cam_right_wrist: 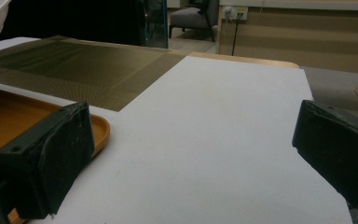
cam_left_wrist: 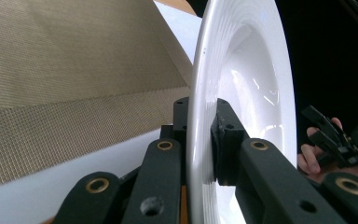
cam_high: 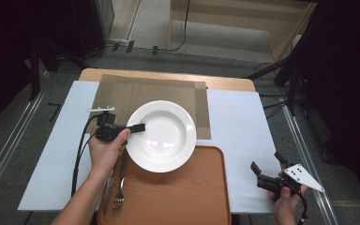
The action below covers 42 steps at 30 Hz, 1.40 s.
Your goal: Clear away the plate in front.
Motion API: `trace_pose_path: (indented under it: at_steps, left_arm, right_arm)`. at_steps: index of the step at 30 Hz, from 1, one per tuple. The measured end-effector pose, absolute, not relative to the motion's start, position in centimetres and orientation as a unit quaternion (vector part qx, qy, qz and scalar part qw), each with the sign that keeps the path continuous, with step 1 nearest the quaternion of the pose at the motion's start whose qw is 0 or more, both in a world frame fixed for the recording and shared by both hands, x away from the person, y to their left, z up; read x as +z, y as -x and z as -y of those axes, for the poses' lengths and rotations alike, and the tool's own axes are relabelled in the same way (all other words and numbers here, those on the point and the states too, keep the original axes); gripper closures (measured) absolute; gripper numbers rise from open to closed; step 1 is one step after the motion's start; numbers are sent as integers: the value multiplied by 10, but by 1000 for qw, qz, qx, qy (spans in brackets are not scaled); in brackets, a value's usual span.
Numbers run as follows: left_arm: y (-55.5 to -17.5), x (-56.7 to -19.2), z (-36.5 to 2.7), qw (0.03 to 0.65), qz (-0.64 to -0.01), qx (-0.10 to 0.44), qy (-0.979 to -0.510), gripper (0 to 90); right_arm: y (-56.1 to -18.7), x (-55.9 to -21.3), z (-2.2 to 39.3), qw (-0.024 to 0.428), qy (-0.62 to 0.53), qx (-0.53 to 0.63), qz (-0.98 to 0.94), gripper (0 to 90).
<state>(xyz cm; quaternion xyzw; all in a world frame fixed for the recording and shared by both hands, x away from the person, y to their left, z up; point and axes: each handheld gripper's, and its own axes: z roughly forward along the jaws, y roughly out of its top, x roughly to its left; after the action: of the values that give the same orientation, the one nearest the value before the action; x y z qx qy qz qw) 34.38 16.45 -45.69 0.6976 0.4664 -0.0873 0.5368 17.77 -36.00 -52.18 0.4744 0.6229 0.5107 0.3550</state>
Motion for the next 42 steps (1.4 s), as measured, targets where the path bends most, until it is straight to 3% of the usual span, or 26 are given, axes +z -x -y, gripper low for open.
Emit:
trace_pose_path:
  at_steps: [42]
  left_arm:
    - [-269, -497, -158, 504, -442, -157, -726, 803]
  right_arm:
    - [-177, -522, 357, 357, -474, 505, -627, 0]
